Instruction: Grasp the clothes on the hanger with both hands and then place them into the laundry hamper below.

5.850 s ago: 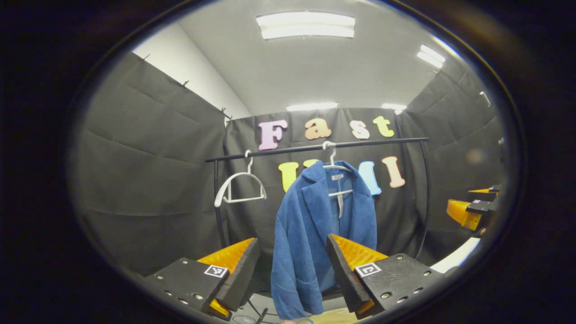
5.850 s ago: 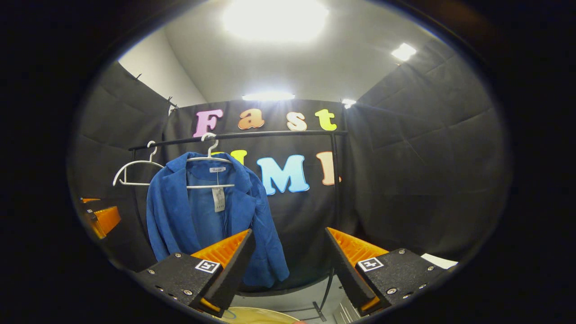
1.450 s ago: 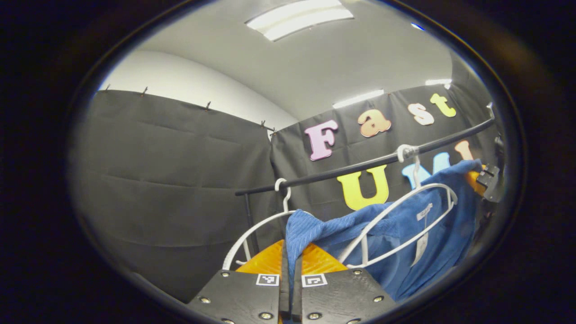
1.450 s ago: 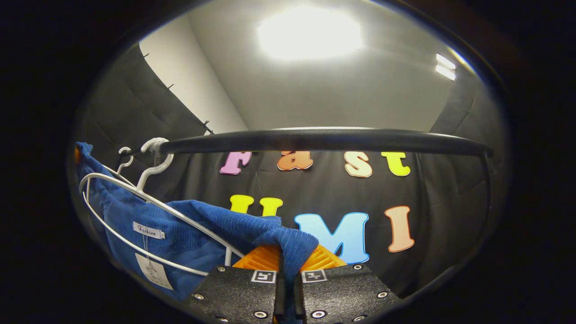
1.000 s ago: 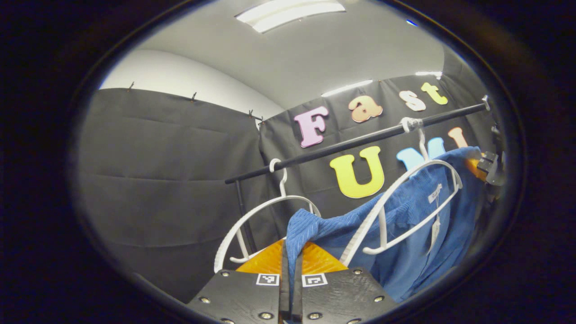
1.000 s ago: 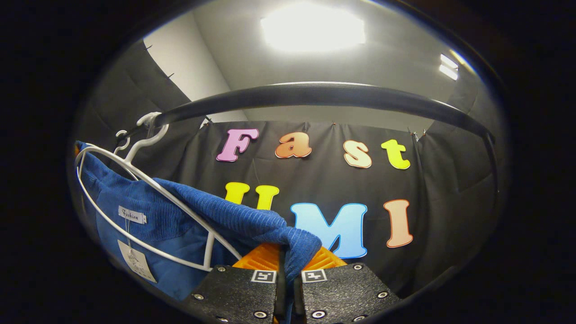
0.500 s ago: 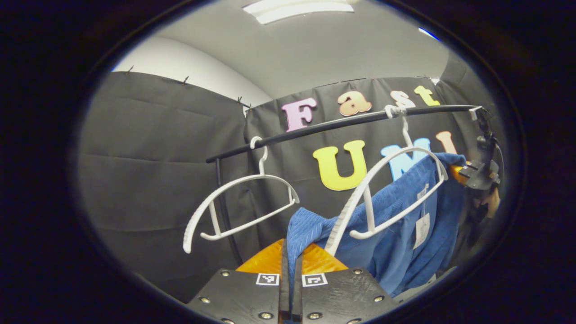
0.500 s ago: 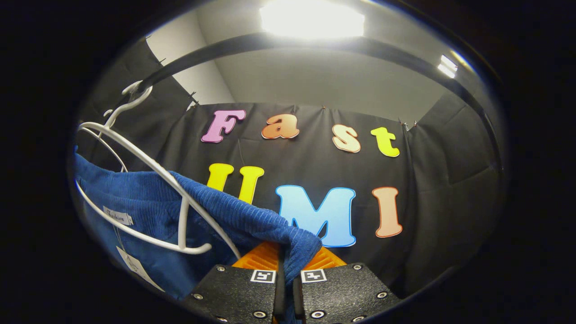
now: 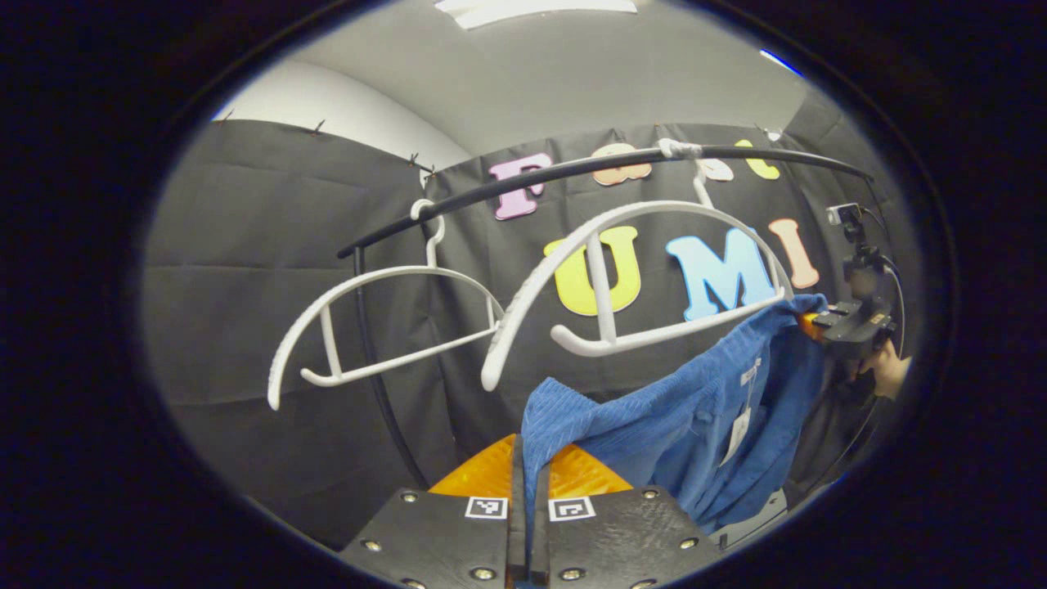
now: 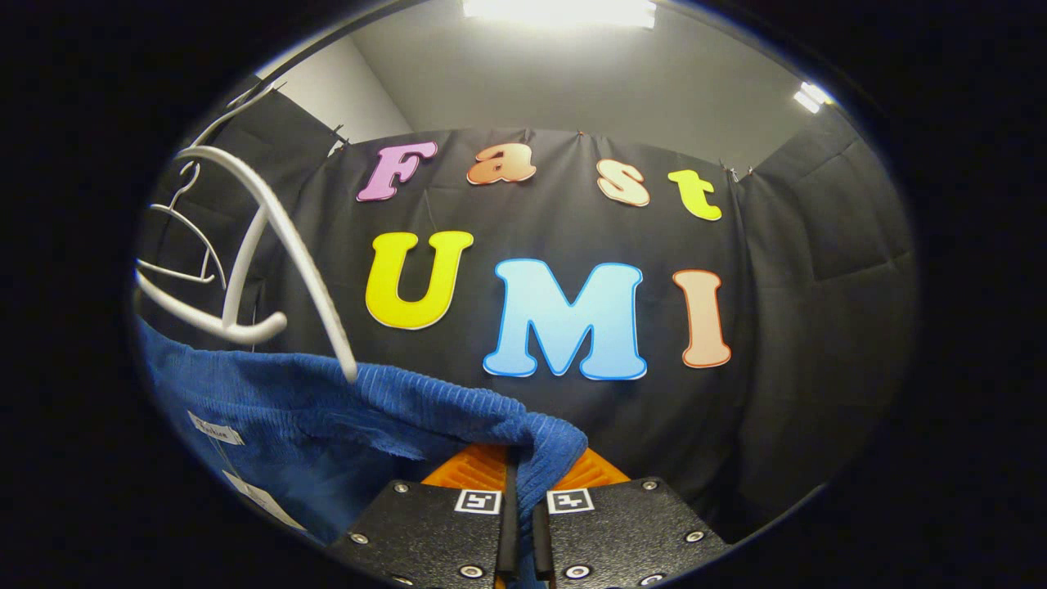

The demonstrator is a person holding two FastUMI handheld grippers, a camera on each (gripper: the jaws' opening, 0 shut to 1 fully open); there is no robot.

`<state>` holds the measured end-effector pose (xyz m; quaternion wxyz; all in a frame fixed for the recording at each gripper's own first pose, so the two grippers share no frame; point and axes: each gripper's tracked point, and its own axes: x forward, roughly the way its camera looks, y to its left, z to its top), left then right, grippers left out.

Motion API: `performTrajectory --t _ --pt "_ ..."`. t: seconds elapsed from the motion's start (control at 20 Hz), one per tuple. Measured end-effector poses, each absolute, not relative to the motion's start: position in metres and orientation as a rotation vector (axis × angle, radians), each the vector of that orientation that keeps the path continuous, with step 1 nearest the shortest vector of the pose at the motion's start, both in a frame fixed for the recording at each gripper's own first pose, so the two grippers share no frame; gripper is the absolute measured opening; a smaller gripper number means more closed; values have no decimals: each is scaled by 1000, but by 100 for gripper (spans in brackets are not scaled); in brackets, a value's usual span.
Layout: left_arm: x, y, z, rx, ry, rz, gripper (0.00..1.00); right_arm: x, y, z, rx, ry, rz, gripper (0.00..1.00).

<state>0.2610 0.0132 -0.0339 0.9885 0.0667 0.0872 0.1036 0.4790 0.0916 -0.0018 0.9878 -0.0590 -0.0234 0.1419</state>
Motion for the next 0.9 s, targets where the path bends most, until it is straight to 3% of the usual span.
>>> performTrajectory --t 0.05,0.2,0.4,0.45,0.7,0.8,0.9 --pt "254 10 -40 132 183 207 7 478 90 -11 -118 -29 287 6" --pt "235 12 -50 98 197 213 3 463 80 -37 -128 22 292 6" --pt "221 6 -64 60 210 228 7 444 76 -57 -139 65 317 6" --pt "218 6 -65 55 207 232 3 439 75 -60 -137 72 324 6" --pt "202 7 -67 20 206 240 0 403 78 -55 -121 90 357 6" --pt "185 9 -61 5 197 238 7 384 80 -43 -115 82 370 6" --pt "174 14 -49 -8 174 220 3 359 82 -28 -113 60 384 6"
